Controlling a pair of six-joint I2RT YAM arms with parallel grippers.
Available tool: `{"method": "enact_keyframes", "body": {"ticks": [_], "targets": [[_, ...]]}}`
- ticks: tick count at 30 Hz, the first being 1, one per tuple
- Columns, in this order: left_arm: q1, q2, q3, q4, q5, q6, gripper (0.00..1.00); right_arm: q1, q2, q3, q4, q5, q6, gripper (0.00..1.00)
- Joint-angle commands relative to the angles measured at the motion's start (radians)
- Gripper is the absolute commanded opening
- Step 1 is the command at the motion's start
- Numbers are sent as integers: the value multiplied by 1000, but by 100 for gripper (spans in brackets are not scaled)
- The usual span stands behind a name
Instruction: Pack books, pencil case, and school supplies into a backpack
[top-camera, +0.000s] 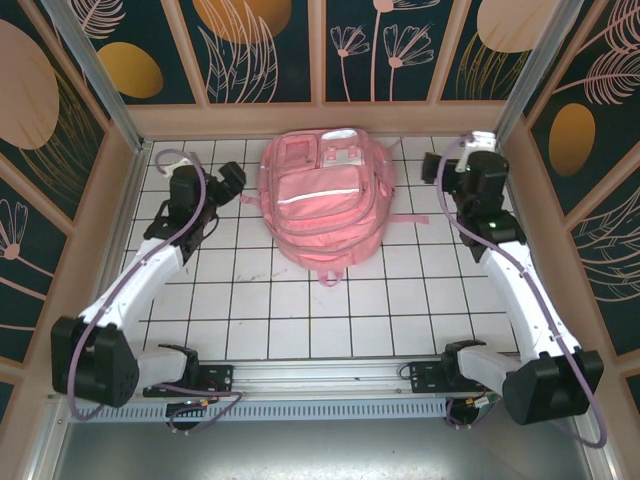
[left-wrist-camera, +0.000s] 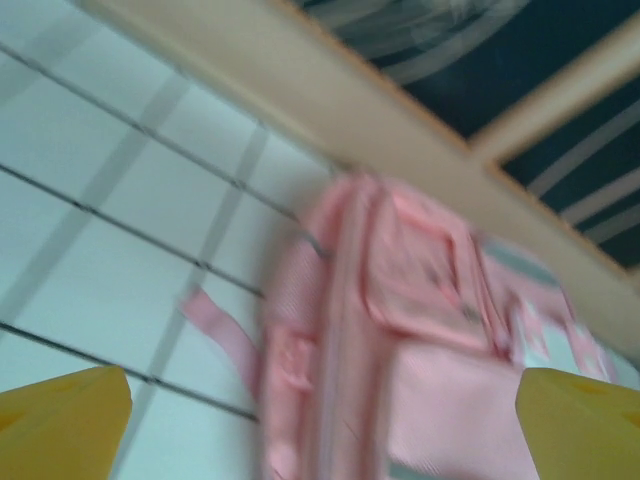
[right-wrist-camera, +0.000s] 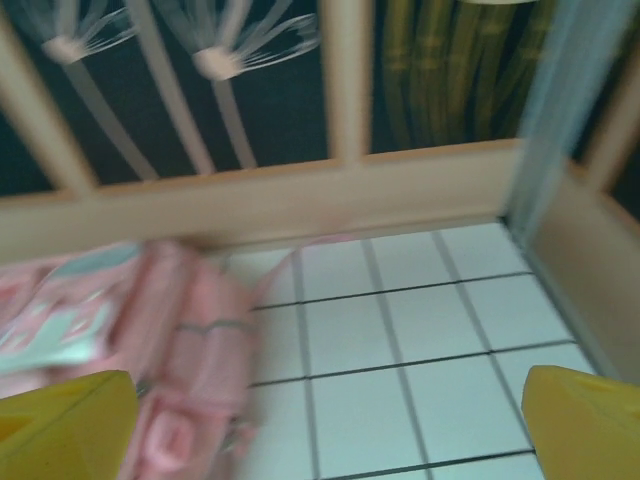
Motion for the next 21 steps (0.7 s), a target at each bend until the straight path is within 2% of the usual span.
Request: {"method": "enact_keyframes", "body": {"ticks": [1,4,8,14,19,21], "targets": [[9,-87,-106,40,-387,100,99,-69,-2,-105,112,100,130,99],[21,-165,-232,200,-516,181,98,-101,-7,-236,231,127,154,99],[30,-198,-369,416,-598,323,98,-111,23,-417,455,192,152,99],[50,-128,-476,598,-552,476,99,-118,131,-572,720,199,76,99],[126,-21,-574,816,-454,499,99,-115,199,-674,952,100,45,99],[131,27,-600,921,-410,535,98,-112,214,-713,1039,73,20,99]]}}
